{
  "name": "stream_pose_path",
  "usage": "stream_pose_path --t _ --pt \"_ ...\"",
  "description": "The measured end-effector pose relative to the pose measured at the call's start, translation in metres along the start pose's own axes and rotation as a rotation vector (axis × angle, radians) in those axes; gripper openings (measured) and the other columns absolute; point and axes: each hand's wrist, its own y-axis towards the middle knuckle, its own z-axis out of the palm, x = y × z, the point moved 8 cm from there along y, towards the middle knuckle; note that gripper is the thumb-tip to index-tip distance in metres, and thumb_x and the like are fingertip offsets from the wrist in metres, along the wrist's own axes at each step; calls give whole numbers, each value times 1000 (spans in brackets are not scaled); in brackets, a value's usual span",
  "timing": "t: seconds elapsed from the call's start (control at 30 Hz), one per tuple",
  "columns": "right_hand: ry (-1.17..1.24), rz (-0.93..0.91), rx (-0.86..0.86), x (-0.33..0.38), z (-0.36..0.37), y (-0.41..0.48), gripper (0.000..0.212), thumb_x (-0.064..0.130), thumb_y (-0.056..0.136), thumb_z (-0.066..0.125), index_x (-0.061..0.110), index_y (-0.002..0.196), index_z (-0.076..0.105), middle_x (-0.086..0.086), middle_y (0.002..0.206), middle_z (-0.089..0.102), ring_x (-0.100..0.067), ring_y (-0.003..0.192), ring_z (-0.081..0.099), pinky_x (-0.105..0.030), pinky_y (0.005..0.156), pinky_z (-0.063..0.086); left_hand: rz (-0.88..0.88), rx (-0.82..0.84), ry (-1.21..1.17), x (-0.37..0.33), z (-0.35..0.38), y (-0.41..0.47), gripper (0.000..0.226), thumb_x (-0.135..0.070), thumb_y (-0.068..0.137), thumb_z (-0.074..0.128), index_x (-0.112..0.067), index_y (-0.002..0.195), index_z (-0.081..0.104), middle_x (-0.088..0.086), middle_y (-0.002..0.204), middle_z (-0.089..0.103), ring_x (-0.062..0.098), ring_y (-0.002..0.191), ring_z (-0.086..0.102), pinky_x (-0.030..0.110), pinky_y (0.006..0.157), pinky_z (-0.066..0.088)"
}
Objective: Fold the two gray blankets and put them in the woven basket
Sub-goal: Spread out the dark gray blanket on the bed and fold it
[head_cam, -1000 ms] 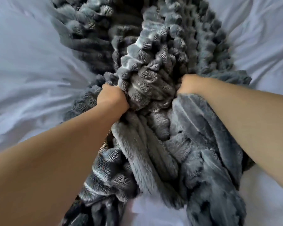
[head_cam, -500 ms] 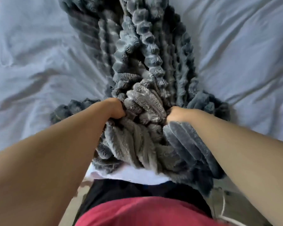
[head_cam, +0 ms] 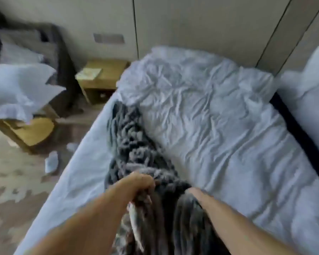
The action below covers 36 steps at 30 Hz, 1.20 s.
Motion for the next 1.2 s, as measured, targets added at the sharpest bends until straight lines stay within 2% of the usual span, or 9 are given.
stream_pose_path --t 0.1,0.17,0.23,0.33,0.53,0.7,0.9,1.1,1.2 --pt "657 -394 -410 168 -208 -138 15 19 87 55 9 76 57 -10 75 57 -26 64 55 -28 56 45 521 -279 -394 -206 -173 -141 7 -5 77 61 -7 70 61 6 45 56 17 32 53 20 33 44" --pt "934 -760 -686 258 -325 -283 29 30 77 57 11 97 65 -12 90 64 -30 77 63 -32 65 51 894 -535 -558 -313 -279 -282 18 -9 76 67 -7 94 66 17 76 65 25 56 62 32 53 56" --pt "933 -1069 -865 295 -383 -401 49 37 71 59 11 113 65 -11 105 67 -30 94 65 -39 77 54 1215 -482 -571 -359 -332 -385 53 -19 75 77 -4 122 55 24 109 62 34 87 66 41 74 57" --pt "899 -1233 -1163 293 -412 -505 19 21 84 60 17 102 60 -10 101 62 -29 90 61 -40 72 54 1377 -554 -574 -373 -373 -461 79 -17 76 78 -5 141 34 27 124 53 32 74 69 31 48 53" --pt "1010 -1214 -1302 240 -423 -485 11 15 85 59 8 80 53 -13 90 61 -34 81 60 -41 74 49 1334 -644 -763 -336 -386 -420 70 9 76 63 -20 135 41 29 113 55 24 39 51 23 34 39" --pt "1049 -1027 -1118 203 -420 -391 18 18 78 65 9 93 65 -17 90 66 -37 87 64 -45 75 51 1192 -674 -659 -306 -371 -343 68 8 72 68 -12 134 48 22 128 54 37 81 63 27 43 46" --pt "749 -617 -1077 128 -349 -239 8 4 78 59 3 76 52 -12 64 43 -23 57 38 -31 55 27 982 -433 -490 -246 -281 -209 17 6 74 71 3 84 58 12 50 57 17 35 49 19 37 38" --pt "686 -154 -770 -7 -197 -81 15 1 80 55 4 68 46 -10 69 42 -27 62 38 -31 79 11 565 -153 -426 -99 -147 -56 18 -7 79 76 0 77 60 11 47 49 14 27 40 16 31 31" --pt "518 82 -682 -72 -116 -29 30 6 90 50 -7 115 60 -21 120 58 -32 110 55 -33 80 41 341 -75 -395 -9 -73 -11 12 -12 73 81 -4 73 72 10 47 53 15 26 40 13 32 29"
